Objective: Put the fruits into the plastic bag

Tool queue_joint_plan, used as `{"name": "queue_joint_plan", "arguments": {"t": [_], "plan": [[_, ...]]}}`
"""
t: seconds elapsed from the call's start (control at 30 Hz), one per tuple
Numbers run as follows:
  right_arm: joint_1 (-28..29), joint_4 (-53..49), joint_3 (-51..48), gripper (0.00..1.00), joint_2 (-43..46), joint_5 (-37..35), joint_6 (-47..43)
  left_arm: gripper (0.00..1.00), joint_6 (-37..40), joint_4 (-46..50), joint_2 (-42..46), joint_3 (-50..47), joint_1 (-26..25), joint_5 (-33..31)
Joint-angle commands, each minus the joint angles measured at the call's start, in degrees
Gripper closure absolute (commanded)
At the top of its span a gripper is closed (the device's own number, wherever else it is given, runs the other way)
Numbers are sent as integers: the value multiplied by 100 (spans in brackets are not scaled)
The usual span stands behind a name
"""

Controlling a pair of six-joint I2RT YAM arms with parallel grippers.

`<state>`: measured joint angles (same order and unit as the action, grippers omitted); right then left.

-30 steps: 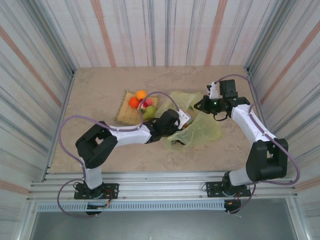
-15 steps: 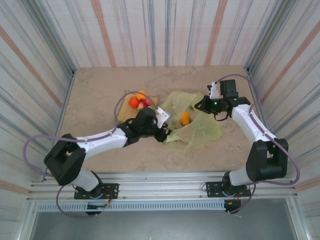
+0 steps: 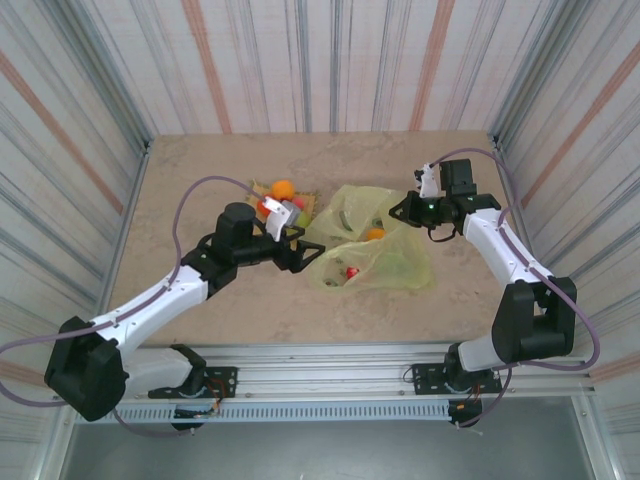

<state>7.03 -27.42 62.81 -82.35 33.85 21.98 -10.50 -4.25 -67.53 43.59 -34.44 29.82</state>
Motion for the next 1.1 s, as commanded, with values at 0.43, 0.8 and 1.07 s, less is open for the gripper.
{"name": "queue_joint_plan", "arguments": {"t": [0.43, 0.8, 1.07], "plan": [[-244, -1070, 555, 100, 459, -866, -695, 14, -185, 1255, -423, 389, -275, -1810], [-185, -1134, 663, 100, 380, -882, -701, 25, -759, 1477, -1954, 937, -845, -2464], [-179, -1112, 628, 100, 382, -902, -703, 25, -730, 704, -891, 66, -812, -1898]]}}
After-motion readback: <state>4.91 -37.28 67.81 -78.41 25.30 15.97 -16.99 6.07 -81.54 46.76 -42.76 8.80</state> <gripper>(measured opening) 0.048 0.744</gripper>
